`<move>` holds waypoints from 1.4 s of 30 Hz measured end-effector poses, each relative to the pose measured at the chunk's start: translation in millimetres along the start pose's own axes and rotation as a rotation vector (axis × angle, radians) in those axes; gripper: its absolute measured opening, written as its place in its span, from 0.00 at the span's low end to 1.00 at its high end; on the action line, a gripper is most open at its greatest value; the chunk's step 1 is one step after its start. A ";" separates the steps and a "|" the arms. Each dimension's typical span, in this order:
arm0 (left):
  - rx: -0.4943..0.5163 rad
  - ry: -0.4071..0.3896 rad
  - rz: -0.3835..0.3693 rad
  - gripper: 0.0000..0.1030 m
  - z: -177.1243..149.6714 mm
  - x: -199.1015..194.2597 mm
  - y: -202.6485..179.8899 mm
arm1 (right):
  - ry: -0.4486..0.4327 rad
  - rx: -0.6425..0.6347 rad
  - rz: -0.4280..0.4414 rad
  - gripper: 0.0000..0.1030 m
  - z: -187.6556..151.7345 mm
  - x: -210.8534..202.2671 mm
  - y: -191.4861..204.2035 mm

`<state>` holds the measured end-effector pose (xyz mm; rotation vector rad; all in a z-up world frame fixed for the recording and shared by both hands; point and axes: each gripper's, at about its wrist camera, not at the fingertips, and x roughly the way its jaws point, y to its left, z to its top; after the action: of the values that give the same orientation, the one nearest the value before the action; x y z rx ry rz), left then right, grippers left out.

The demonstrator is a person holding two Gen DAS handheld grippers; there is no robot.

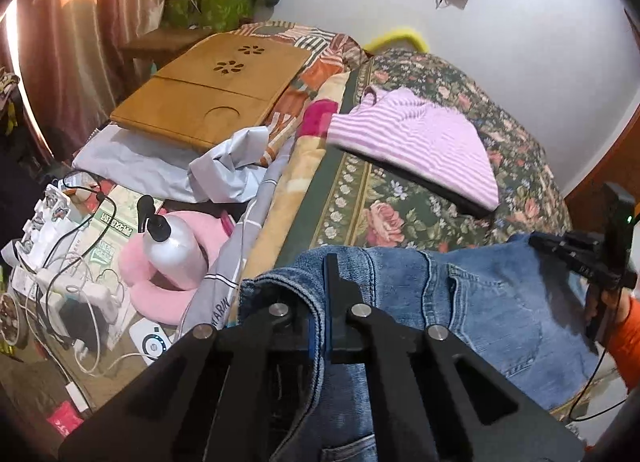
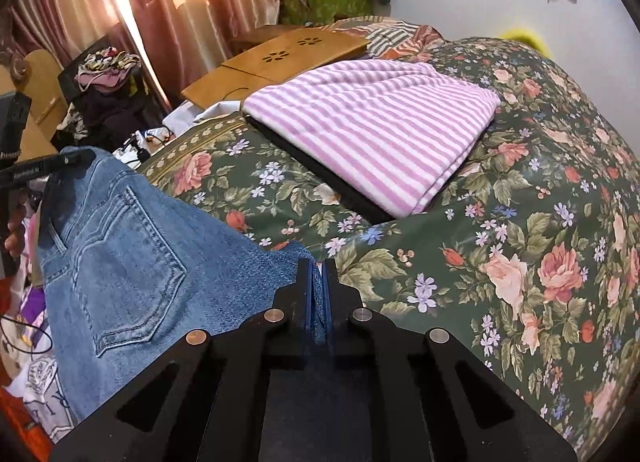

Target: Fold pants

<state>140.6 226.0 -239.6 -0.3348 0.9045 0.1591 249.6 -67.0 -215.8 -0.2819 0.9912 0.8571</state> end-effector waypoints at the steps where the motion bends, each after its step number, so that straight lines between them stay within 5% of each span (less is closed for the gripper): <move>1: 0.008 0.003 0.015 0.02 -0.5 3.1 0.7 | -0.006 0.001 -0.014 0.03 1.6 0.5 -1.8; 5: -0.014 0.037 0.028 0.03 -3.0 21.1 14.1 | 0.008 0.019 -0.074 0.02 1.2 0.4 -14.1; 11: -0.012 0.071 0.039 0.11 -0.2 28.0 22.6 | -0.006 0.122 -0.032 0.06 -0.3 -18.0 -26.5; 15: -0.006 0.060 0.062 0.12 2.1 10.2 18.1 | -0.039 0.114 -0.012 0.33 -2.5 -33.0 -16.0; 20: 0.017 -0.031 0.101 0.44 5.6 -19.8 5.6 | 0.019 0.066 0.066 0.42 -10.4 -17.2 7.3; 23: 0.060 -0.048 0.087 0.51 3.6 -28.8 -8.9 | 0.098 0.041 0.050 0.42 -21.9 0.4 13.6; 29: 0.111 0.034 0.031 0.52 -22.1 -10.5 -31.8 | 0.099 0.078 -0.004 0.42 -42.3 -13.7 0.9; 34: 0.092 0.125 0.097 0.52 -57.6 24.4 -12.2 | 0.076 0.122 -0.051 0.42 -62.0 -42.6 -7.5; 42: 0.157 0.098 0.146 0.53 -69.7 27.7 -19.5 | 0.051 0.160 -0.026 0.58 -99.8 -66.1 10.6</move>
<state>111.1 183.2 -297.1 -0.1313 1.0325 0.2063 162.9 -150.2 -213.9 -0.1804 1.0952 0.7457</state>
